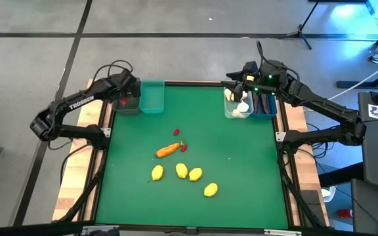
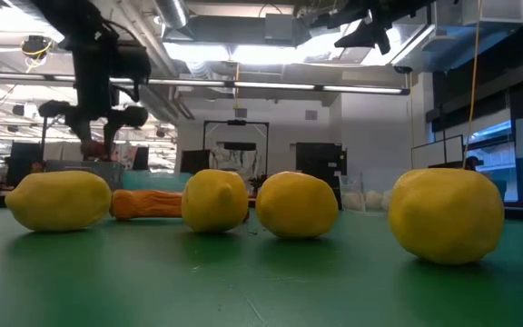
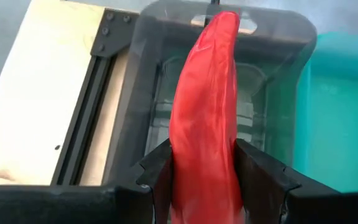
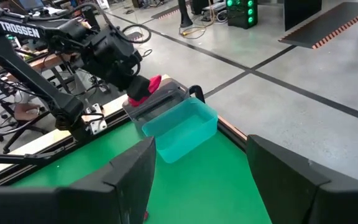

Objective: Sort produce into baskets
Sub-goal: Put the red chilli pepper into the black bin, then put the orange chilli pepper into the black bin

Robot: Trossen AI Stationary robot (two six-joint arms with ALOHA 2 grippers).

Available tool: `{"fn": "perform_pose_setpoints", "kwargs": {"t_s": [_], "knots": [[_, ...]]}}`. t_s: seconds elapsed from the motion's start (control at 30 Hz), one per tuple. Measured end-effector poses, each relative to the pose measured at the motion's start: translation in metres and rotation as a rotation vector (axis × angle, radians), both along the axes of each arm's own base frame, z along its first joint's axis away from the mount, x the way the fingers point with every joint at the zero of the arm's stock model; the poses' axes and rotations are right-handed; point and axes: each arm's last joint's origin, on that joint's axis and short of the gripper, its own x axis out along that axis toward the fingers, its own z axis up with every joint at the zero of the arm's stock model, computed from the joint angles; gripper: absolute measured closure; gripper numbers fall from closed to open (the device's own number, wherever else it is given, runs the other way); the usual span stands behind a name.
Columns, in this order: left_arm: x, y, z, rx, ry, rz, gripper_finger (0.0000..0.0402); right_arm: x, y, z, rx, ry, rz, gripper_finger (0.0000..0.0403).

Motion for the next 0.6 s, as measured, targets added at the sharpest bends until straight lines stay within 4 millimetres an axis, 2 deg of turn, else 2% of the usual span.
{"fn": "perform_pose_setpoints", "kwargs": {"t_s": [0.2, 0.6], "knots": [[0.0008, 0.0011, -0.0084, 0.017, 0.018, -0.054, 0.0239, 0.0, 0.0, 0.0002, -0.001, -0.002, 0.0, 0.0155], [0.0036, 0.0024, -0.0067, 0.039, 0.036, -0.121, 0.0122, 0.0001, 0.0, 0.0003, -0.002, -0.003, 0.0, 0.0155]]}}
